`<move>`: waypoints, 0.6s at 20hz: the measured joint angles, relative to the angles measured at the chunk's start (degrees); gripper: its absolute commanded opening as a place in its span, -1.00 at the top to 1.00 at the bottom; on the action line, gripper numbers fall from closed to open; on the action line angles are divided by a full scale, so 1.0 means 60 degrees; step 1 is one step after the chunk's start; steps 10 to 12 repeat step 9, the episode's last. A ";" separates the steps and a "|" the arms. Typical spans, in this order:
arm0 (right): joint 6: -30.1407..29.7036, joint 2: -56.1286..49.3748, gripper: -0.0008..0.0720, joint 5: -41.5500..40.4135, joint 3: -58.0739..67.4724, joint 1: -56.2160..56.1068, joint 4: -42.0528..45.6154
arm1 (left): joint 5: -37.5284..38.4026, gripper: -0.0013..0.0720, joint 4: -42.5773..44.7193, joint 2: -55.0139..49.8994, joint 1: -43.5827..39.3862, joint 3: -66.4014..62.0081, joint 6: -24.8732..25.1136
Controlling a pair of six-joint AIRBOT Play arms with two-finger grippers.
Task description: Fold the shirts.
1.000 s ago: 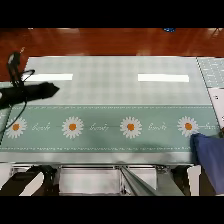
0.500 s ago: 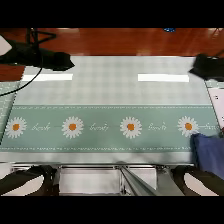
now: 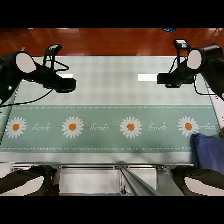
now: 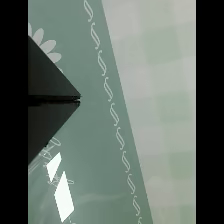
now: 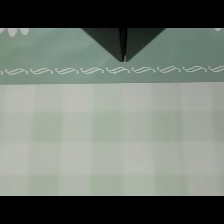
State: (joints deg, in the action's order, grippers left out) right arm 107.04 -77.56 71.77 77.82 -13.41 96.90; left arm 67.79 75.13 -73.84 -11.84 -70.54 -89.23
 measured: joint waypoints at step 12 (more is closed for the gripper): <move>0.0062 -0.0087 0.91 0.0033 0.0000 -0.0091 0.0193 | 0.0029 0.91 0.0120 -0.0015 -0.0011 0.0106 -0.0069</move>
